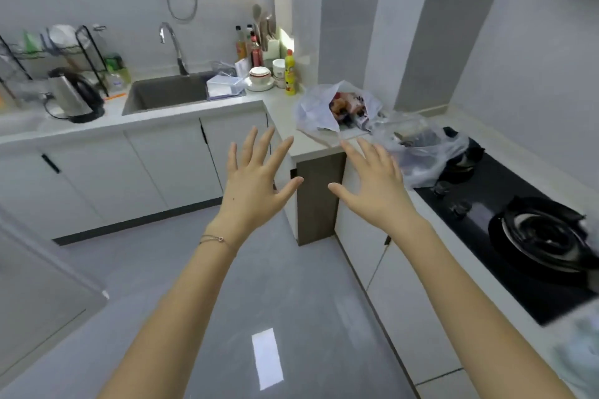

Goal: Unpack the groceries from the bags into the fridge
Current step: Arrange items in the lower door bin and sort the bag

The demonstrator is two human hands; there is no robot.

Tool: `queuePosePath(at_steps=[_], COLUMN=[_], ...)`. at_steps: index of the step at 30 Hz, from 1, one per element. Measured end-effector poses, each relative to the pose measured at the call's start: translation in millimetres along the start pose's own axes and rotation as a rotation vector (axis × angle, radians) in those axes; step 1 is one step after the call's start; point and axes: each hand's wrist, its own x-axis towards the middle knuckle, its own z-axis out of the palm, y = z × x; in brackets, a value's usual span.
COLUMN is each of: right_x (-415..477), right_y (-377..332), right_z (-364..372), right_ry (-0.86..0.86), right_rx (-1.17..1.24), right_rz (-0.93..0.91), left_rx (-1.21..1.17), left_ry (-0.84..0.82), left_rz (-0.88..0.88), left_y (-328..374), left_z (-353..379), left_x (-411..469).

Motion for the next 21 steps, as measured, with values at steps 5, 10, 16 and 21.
queuePosePath(at_steps=[5,10,16,21], right_x=[10.5,32.1,86.5,143.3], right_y=[70.7,121.2,163.1,188.1], right_z=[-7.7,-6.8,10.1,24.7], right_ry=[0.023,0.031,0.055,0.052], right_rx=[-0.024,-0.037,-0.033,-0.026], right_rz=[0.122,0.229,0.322,0.398], left_rx=[-0.059,-0.109,-0.139,-0.149], left_ry=[-0.040,-0.080,-0.125,-0.162], left_rz=[0.093,0.158,0.244,0.283], left_y=[42.3,64.6,58.5,44.8], left_z=[49.3,90.7,141.1,175.2], left_x=[60.4,116.0,193.5,263.1])
